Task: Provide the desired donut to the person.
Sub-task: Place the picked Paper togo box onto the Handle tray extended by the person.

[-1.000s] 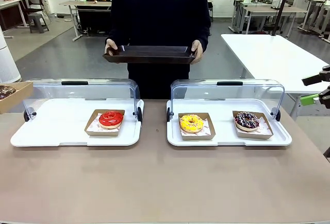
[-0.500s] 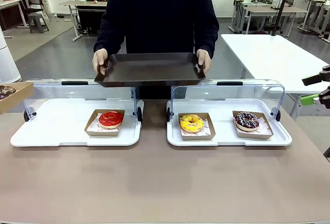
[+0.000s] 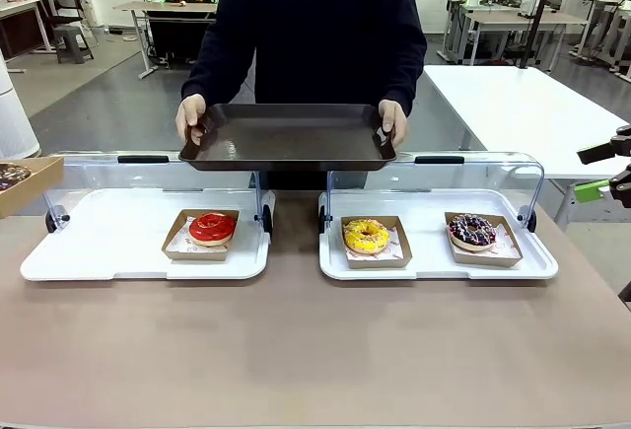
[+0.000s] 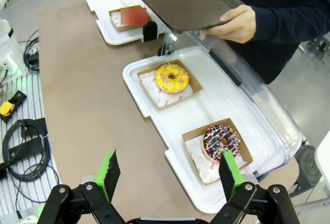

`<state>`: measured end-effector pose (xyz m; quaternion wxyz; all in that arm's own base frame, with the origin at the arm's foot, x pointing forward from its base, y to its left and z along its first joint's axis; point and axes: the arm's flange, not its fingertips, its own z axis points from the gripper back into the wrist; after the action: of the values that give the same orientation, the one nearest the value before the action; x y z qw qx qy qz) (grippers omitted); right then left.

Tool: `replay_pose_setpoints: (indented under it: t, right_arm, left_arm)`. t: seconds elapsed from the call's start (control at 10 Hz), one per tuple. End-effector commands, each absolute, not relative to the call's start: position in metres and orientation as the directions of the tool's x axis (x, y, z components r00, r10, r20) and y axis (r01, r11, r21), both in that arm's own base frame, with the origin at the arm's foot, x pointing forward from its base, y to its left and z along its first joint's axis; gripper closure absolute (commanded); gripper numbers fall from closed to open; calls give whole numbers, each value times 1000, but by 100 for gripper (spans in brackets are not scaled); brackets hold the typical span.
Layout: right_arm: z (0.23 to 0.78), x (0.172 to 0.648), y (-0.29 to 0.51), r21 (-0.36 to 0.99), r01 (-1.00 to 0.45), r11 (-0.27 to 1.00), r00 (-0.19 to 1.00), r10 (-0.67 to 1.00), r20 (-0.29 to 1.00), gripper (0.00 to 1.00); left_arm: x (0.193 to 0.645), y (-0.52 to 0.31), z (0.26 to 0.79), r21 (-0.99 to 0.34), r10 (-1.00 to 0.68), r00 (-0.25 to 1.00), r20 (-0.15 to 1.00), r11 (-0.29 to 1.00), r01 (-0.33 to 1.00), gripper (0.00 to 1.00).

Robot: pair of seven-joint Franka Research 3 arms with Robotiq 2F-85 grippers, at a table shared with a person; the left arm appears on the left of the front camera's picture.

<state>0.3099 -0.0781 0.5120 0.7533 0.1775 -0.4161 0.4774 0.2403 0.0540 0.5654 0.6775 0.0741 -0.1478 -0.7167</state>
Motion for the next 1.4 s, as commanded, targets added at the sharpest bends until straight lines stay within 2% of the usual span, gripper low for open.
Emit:
replay_pose_setpoints:
  t: [0.0,0.5,0.8,0.9,1.0,1.2,1.3]
  right_arm:
    - [511,313,-79,-131,-872,471,180,558,810,0]
    - [511,313,-79,-131,-872,471,180,558,810,0]
    - [511,313,-79,-131,-872,471,180,558,810,0]
    - [511,313,-79,-131,-872,471,180,558,810,0]
    - [511,313,-79,-131,-872,471,180,558,810,0]
    - [511,313,-79,-131,-872,471,180,558,810,0]
    - [511,313,-79,-131,-872,471,180,558,810,0]
  left_arm:
    - [242,56,566,324,-996,-49,77,-22,946,100]
    - [240,54,565,312,-993,-72,94,-39,949,99]
    - [288,-33,635,354,-999,-37,4,-33,935,99]
    - [314,-75,644,362,-1000,2,-12,-2,932,99]
    - [339,-112,647,344,-999,-31,-12,-33,938,99]
    - [384,-171,650,404,-998,2,67,29,914,99]
    - [404,-197,640,374,-997,-51,53,-27,927,99]
